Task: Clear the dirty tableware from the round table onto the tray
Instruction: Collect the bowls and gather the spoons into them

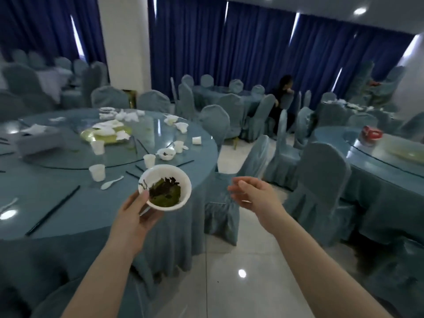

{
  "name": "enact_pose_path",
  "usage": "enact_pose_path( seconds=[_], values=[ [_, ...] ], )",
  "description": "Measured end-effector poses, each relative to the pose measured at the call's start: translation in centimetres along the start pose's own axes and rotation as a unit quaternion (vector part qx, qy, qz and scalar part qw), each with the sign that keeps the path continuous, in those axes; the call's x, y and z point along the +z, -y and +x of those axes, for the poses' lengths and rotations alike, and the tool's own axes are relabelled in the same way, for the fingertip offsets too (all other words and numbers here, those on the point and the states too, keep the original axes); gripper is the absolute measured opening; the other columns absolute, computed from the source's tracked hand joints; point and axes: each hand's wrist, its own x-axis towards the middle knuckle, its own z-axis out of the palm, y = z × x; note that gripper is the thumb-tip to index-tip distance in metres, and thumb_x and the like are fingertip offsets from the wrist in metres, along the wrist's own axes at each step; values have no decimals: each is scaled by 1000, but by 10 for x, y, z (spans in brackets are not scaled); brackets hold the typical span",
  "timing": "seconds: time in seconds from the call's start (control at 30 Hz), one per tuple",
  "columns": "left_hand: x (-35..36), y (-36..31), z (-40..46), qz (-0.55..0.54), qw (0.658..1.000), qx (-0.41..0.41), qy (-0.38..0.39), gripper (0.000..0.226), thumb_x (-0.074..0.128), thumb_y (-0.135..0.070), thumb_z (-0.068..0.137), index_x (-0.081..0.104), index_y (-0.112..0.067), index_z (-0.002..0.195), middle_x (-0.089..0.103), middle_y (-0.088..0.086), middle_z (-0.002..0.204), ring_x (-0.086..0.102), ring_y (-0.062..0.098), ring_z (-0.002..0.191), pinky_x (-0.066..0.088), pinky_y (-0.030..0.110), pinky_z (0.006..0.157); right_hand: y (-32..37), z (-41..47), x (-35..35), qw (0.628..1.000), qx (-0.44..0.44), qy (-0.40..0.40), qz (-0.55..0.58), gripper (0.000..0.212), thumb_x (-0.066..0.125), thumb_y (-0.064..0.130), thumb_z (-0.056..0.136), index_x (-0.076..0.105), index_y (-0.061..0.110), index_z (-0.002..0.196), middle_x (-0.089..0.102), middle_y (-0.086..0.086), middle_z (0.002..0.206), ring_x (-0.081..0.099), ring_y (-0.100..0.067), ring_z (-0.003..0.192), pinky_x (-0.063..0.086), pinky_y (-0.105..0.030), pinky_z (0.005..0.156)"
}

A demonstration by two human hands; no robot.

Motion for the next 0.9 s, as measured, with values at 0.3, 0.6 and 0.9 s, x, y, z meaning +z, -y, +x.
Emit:
enact_pose_path(
  seconds=[0.3, 0.6, 0.9],
  values=[
    [41, 11, 104, -26, 996, 59, -64, 16, 63, -24, 90, 66, -19, 105, 74, 3, 99, 71, 16, 90, 58, 33, 75, -5, 165, -5, 997, -8, 78, 3, 15, 54, 19, 96, 68, 20, 96, 75, 3, 89, 70, -15, 78, 51, -33, 79],
    [66, 49, 199, -24, 985, 82, -149, 23, 60, -24, 92, 65, -19, 114, 72, 3, 108, 70, 17, 96, 56, 31, 77, -39, 331, 7, 984, 19, 171, -40, 15, 54, 18, 95, 68, 21, 98, 75, 6, 87, 71, -15, 85, 53, -27, 73],
    [88, 73, 298, -58, 955, 107, -271, 27, 59, -21, 92, 64, -16, 118, 71, 6, 109, 66, 22, 101, 58, 35, 76, -61, 489, 41, 960, 53, 266, -73, 12, 57, 16, 93, 68, 19, 97, 75, 6, 84, 69, -11, 77, 53, -24, 71]
  ],
)
